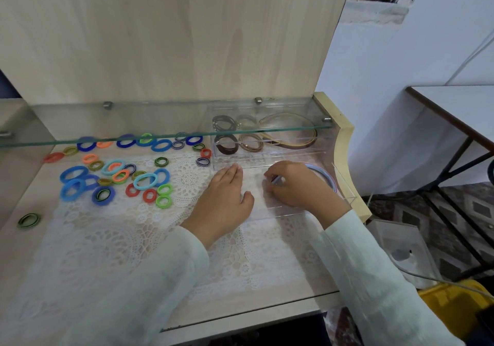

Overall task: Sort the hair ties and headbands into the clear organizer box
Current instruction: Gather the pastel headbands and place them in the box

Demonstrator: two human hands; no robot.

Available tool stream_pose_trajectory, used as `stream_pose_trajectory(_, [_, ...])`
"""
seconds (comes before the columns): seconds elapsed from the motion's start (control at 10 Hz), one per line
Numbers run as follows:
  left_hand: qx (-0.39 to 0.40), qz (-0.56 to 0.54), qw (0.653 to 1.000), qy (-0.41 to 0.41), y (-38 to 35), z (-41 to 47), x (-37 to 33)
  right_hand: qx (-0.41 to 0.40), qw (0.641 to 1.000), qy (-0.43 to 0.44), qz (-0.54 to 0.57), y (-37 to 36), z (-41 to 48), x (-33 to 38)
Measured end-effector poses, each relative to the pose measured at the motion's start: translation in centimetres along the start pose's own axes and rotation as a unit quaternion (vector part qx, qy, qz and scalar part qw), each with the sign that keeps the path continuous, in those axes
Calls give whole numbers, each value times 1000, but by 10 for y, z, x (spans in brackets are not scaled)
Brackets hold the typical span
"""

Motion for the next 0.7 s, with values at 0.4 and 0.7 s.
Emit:
stream_pose_trajectory(0.4, [11,6,1000,6,0,1,0,-16,976,-215,33,-10,-13,-24])
stream_pose_trajectory(0.7, [12,7,1000,8,-1,1,1,-40,969,-241,29,-14,-19,-21])
Point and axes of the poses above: each hand's wrist, its own z-axis towards the middle knuckle, its own y-axis out of the back of the hand, x = y × z, the point moved 1 cm from there along z, towards the middle knuckle, and after that the axes turned 5 degrees about x, right-handed, at the moved point
